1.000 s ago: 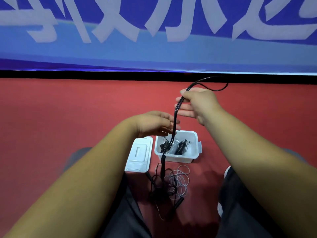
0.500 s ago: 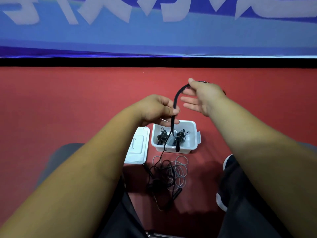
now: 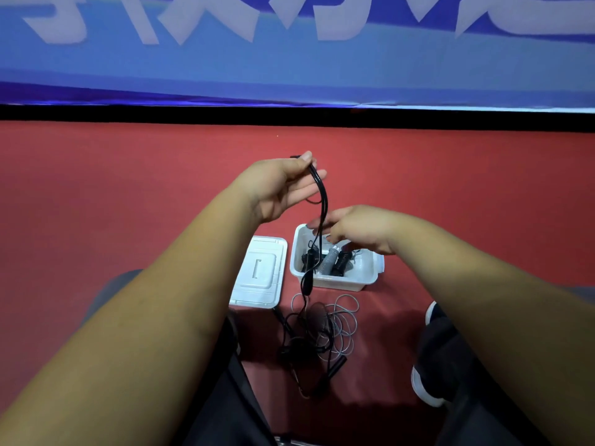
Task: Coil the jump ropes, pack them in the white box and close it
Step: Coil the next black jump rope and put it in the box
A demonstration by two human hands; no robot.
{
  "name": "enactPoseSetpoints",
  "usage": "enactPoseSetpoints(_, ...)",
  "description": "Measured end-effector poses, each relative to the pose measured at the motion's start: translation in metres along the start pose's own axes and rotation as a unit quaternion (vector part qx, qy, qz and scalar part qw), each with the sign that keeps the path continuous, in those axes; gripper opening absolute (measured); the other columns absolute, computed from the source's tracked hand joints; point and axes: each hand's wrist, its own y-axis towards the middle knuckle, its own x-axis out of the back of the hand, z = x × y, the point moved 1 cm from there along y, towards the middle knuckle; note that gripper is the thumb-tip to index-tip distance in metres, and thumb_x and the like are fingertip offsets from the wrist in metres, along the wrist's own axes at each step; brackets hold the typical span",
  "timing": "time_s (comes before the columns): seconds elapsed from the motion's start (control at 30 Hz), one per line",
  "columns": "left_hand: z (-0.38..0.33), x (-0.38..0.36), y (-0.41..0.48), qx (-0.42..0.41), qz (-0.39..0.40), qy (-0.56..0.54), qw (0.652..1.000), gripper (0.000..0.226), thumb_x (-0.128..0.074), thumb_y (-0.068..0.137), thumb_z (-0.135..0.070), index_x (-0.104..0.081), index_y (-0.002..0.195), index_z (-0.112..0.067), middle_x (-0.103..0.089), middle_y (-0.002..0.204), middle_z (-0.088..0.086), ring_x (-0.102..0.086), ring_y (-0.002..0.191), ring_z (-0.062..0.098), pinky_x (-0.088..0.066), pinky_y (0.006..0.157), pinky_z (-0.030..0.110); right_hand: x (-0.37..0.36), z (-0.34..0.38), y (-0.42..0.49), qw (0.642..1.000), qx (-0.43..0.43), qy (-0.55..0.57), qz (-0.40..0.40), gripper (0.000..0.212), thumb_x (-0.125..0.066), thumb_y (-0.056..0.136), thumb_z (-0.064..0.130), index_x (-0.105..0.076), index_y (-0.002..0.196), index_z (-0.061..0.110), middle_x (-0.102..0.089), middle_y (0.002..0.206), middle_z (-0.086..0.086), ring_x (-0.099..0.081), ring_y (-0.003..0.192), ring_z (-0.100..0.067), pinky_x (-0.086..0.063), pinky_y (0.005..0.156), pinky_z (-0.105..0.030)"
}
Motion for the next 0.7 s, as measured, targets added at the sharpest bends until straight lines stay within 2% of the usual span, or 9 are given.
enactPoseSetpoints(0.07,-0.005,0.004,0.001,0.0,-0.016,-0.055,0.998,0.008,-0.062,0.103,-0.009,-0.069,0.1,-0.006,-0.074,0.089,0.006,-0.079,0.084,0.018,-0.064,0.066,0.028,-0.007,-0.005,0.001,1.0,0.014,-0.019,0.011,0.036,-0.069,0.09,0.004,-0.079,0.114,0.029,-0.079,0.112,0.006,-0.066,0.091,-0.01,-0.05,0.076,-0.028)
enactPoseSetpoints(0.17,-0.011,0.011,0.0,-0.004,-0.035,-0.085,0.996,0.008,-0.063,0.103,-0.007,-0.07,0.099,-0.005,-0.074,0.089,0.008,-0.079,0.084,0.019,-0.065,0.065,0.03,-0.015,-0.013,0.005,1.0,0.027,-0.001,-0.006,0.017,-0.073,0.094,0.011,-0.077,0.105,0.023,-0.074,0.09,0.001,-0.061,0.068,-0.009,-0.047,0.056,-0.021)
enactPoseSetpoints(0.2,-0.013,0.013,0.0,-0.004,-0.041,-0.09,0.995,0.009,-0.063,0.102,-0.007,-0.07,0.098,-0.005,-0.074,0.089,0.007,-0.079,0.083,0.019,-0.064,0.064,0.03,-0.016,-0.015,0.007,0.999,0.03,0.007,-0.014,0.012,-0.074,0.095,0.013,-0.076,0.103,0.022,-0.073,0.088,0.0,-0.06,0.067,-0.011,-0.046,0.053,-0.021)
enactPoseSetpoints(0.27,-0.017,0.016,-0.001,-0.006,-0.052,-0.102,0.993,0.008,-0.065,0.102,-0.008,-0.071,0.098,-0.005,-0.075,0.086,0.007,-0.079,0.082,0.018,-0.064,0.061,0.029,-0.016,-0.021,0.013,0.999,0.03,0.003,-0.031,0.007,-0.076,0.095,0.018,-0.075,0.102,0.02,-0.074,0.088,-0.001,-0.062,0.073,-0.015,-0.047,0.06,-0.027)
enactPoseSetpoints(0.37,-0.021,0.021,-0.001,-0.007,-0.065,-0.13,0.989,0.006,-0.068,0.1,-0.008,-0.072,0.098,-0.004,-0.076,0.082,0.007,-0.079,0.081,0.018,-0.064,0.06,0.03,-0.014,-0.028,0.017,0.997,0.027,-0.029,-0.06,0.012,-0.078,0.091,0.022,-0.073,0.098,0.013,-0.073,0.086,-0.004,-0.061,0.077,-0.019,-0.048,0.073,-0.036)
enactPoseSetpoints(0.43,-0.022,0.024,-0.001,-0.008,-0.079,-0.155,0.985,0.006,-0.068,0.099,-0.006,-0.072,0.095,-0.003,-0.075,0.08,0.008,-0.078,0.076,0.018,-0.064,0.06,0.03,-0.012,-0.033,0.019,0.996,0.012,-0.061,-0.067,0.02,-0.076,0.092,0.026,-0.066,0.088,0.009,-0.064,0.08,-0.006,-0.055,0.074,-0.021,-0.043,0.07,-0.034)
enactPoseSetpoints(0.53,-0.022,0.026,0.0,-0.005,-0.093,-0.181,0.979,0.008,-0.068,0.099,-0.003,-0.072,0.092,-0.001,-0.073,0.079,0.01,-0.077,0.068,0.018,-0.064,0.059,0.03,-0.005,-0.032,0.017,0.993,-0.011,-0.086,-0.085,0.024,-0.07,0.098,0.022,-0.058,0.078,0.018,-0.06,0.073,-0.002,-0.05,0.068,-0.019,-0.036,0.061,-0.031)
enactPoseSetpoints(0.63,-0.022,0.03,0.002,-0.007,-0.113,-0.193,0.975,0.007,-0.066,0.1,-0.003,-0.071,0.096,0.0,-0.075,0.082,0.011,-0.077,0.067,0.019,-0.065,0.062,0.031,0.0,-0.033,0.016,0.996,-0.028,-0.052,-0.062,0.013,-0.061,0.102,0.029,-0.064,0.095,0.019,-0.08,0.096,-0.001,-0.061,0.084,-0.023,-0.043,0.072,-0.034)
enactPoseSetpoints(0.7,-0.021,0.034,0.006,-0.011,-0.132,-0.208,0.969,0.009,-0.064,0.101,-0.003,-0.069,0.096,0.002,-0.075,0.077,0.012,-0.077,0.067,0.022,-0.065,0.066,0.035,-0.001,-0.039,0.015,0.995,-0.071,-0.006,-0.063,0.036,-0.051,0.108,0.049,-0.067,0.108,0.017,-0.077,0.101,-0.001,-0.067,0.084,-0.024,-0.05,0.074,-0.037)
